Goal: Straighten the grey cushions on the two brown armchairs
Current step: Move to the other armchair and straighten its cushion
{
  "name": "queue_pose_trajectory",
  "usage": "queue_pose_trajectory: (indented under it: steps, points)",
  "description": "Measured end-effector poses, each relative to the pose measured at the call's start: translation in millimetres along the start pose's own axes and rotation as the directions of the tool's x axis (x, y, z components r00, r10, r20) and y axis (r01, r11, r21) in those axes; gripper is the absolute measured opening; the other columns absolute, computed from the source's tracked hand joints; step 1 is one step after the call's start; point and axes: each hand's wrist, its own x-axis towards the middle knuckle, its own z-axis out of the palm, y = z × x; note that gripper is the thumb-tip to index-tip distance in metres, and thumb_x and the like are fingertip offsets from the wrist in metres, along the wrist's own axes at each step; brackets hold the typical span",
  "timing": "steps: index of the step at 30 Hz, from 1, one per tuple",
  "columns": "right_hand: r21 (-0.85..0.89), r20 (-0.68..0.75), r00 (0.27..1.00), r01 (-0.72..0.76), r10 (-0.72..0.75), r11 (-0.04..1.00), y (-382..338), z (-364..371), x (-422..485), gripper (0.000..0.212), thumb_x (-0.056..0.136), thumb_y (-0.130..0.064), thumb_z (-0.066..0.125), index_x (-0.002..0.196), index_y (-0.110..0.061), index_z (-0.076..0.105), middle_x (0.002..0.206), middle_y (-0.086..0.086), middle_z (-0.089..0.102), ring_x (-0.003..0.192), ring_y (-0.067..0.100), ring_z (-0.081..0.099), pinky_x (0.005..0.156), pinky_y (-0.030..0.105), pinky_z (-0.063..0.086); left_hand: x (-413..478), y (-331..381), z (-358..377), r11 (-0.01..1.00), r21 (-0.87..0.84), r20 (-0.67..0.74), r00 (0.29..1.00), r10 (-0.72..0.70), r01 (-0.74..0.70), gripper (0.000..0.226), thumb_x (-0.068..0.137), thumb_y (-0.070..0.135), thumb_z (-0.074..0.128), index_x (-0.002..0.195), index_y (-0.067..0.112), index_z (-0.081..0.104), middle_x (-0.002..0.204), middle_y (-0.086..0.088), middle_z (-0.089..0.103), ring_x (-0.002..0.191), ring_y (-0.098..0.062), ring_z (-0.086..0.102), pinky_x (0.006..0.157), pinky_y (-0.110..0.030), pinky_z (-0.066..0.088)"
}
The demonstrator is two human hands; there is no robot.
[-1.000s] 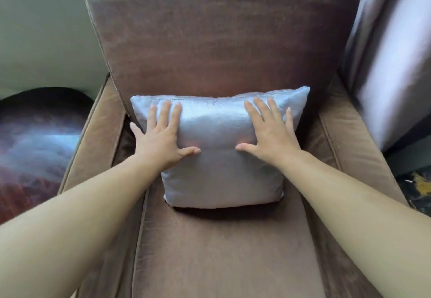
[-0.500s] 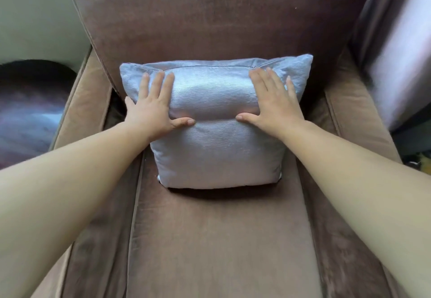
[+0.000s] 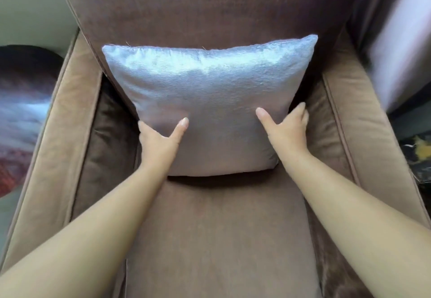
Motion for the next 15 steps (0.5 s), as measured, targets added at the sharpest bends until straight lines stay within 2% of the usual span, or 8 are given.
queue_pose_trajectory:
  steps: [1, 3, 6, 8, 12, 15]
  points:
    - [0.132, 0.035, 0.994, -0.104, 0.1, 0.986, 9, 5, 0, 0.13, 0.066, -0.076, 0.069, 0.159, -0.008, 0.01, 0.167, 0.009, 0.02, 0.153, 0.024, 0.022, 0.125, 0.042, 0.023, -1, -4, 6, 0.997, -0.057, 0.024, 0.998, -0.053, 0.054, 0.141, 0.05, 0.082, 0.068, 0.158, 0.011, 0.013, 0.162, -0.008, 0.031, 0.148, -0.022, 0.036, 0.122, -0.044, 0.031]
    - [0.253, 0.081, 0.982, -0.188, 0.173, 0.949, 20, 11, 3, 0.131, 0.056, -0.081, 0.067, 0.157, -0.011, 0.021, 0.158, 0.001, 0.039, 0.146, 0.019, 0.038, 0.121, 0.042, 0.032, 3, -9, 15, 0.984, -0.138, 0.034, 0.994, -0.104, 0.108, 0.144, 0.047, 0.087, 0.067, 0.16, 0.018, 0.009, 0.164, -0.004, 0.028, 0.148, -0.021, 0.036, 0.122, -0.045, 0.031]
    - [0.32, 0.154, 0.98, -0.173, 0.129, 0.931, 23, 16, 18, 0.098, 0.074, -0.066, 0.072, 0.15, -0.016, 0.036, 0.143, -0.008, 0.054, 0.133, 0.013, 0.052, 0.116, 0.035, 0.039, 25, -12, 17, 0.974, -0.18, 0.028, 0.991, -0.131, 0.134, 0.155, 0.037, 0.097, 0.066, 0.159, 0.021, 0.008, 0.163, -0.001, 0.03, 0.147, -0.02, 0.037, 0.12, -0.047, 0.033]
    - [0.356, 0.208, 0.974, -0.158, 0.087, 0.921, 20, 20, 27, 0.09, 0.076, -0.064, 0.072, 0.148, -0.019, 0.041, 0.136, -0.012, 0.06, 0.128, 0.011, 0.055, 0.115, 0.035, 0.04, 38, -12, 17, 0.979, -0.148, 0.053, 0.99, -0.133, 0.14, 0.159, 0.032, 0.1, 0.064, 0.159, 0.022, 0.007, 0.162, 0.003, 0.03, 0.147, -0.018, 0.036, 0.12, -0.049, 0.032]
    - [0.373, 0.201, 0.979, -0.118, 0.044, 0.92, 14, 28, 44, 0.105, 0.063, -0.072, 0.071, 0.149, -0.021, 0.041, 0.134, -0.012, 0.063, 0.123, 0.009, 0.058, 0.113, 0.035, 0.042, 54, -6, 21, 0.98, -0.122, 0.078, 0.986, -0.146, 0.155, 0.165, 0.026, 0.101, 0.061, 0.16, 0.024, 0.0, 0.163, 0.006, 0.028, 0.146, -0.023, 0.035, 0.115, -0.061, 0.034]
    - [0.355, 0.199, 0.98, -0.095, 0.024, 0.93, 18, 30, 44, 0.1, 0.073, -0.069, 0.069, 0.154, -0.02, 0.034, 0.141, -0.01, 0.057, 0.127, 0.008, 0.054, 0.113, 0.032, 0.039, 54, -11, 26, 0.976, -0.168, 0.074, 0.989, -0.126, 0.137, 0.159, 0.033, 0.099, 0.064, 0.159, 0.029, -0.001, 0.159, 0.012, 0.035, 0.145, -0.019, 0.038, 0.116, -0.06, 0.033]
